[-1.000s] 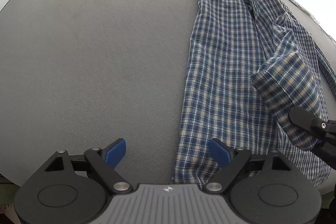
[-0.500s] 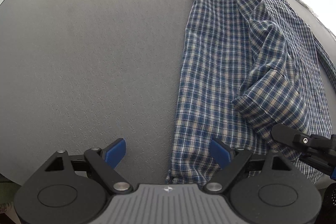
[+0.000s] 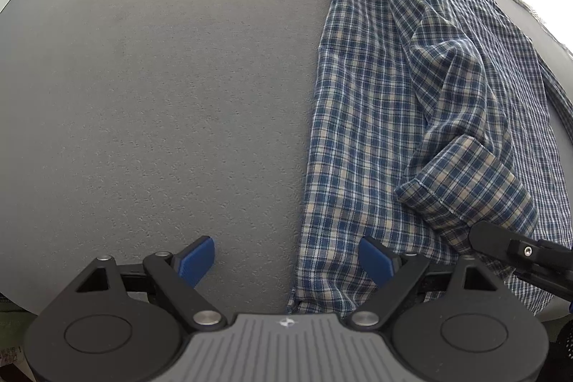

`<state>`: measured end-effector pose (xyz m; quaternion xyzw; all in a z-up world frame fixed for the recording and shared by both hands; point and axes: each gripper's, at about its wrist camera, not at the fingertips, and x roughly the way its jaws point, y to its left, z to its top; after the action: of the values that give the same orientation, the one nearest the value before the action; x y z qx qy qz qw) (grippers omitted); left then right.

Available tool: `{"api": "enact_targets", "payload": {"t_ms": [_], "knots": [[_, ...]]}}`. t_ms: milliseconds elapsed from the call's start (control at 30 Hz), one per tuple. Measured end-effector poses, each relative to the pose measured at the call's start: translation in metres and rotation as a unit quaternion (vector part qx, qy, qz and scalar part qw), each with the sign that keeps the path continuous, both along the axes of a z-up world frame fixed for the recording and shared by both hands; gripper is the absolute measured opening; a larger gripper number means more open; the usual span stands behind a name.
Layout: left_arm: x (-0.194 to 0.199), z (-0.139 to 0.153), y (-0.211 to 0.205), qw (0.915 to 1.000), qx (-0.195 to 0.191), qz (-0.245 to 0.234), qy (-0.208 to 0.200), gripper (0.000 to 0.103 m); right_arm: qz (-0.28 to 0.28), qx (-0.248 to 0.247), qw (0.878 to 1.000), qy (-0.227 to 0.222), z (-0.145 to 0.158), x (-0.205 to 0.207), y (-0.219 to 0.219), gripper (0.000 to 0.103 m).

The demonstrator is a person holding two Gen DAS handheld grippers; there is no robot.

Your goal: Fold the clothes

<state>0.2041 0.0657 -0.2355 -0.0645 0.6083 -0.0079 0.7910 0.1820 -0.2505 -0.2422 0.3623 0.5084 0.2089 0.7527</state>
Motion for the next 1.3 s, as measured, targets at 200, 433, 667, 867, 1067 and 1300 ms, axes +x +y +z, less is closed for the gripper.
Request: {"api": "enact_targets", "payload": {"t_ms": [200, 433, 667, 867, 1067, 1300], "knots": [[0.001, -0.004, 0.002, 0.9999, -0.003, 0.011, 0.002, 0.088, -0.001, 0.036, 0.998, -0.043, 0.020, -0.005, -0.005, 0.038], [0.000, -0.007, 0.003, 1.0000, -0.004, 0.009, 0.002, 0.088, -0.031, 0.110, 0.990, -0.081, 0.025, -0.008, -0.014, 0.037], [-0.003, -0.005, 0.011, 0.9999, 0.002, 0.014, -0.003, 0.088, -0.031, 0.013, 0.999, -0.023, 0.002, 0.006, 0.007, 0.017], [-0.005, -0.007, 0.017, 0.9997, -0.002, 0.024, -0.004, 0.088, 0.019, -0.020, 0.999, 0.024, -0.019, 0.010, 0.027, 0.017], [-0.001, 0.000, 0.003, 0.9983, -0.035, 0.003, -0.046, 0.088, 0.041, -0.023, 0.997, 0.052, -0.030, 0.003, 0.032, 0.015], [-0.005, 0.007, -0.028, 0.9883, -0.100, -0.065, -0.095, 0.073, -0.028, 0.008, 1.000, 0.012, -0.011, -0.018, -0.006, 0.015]]}}
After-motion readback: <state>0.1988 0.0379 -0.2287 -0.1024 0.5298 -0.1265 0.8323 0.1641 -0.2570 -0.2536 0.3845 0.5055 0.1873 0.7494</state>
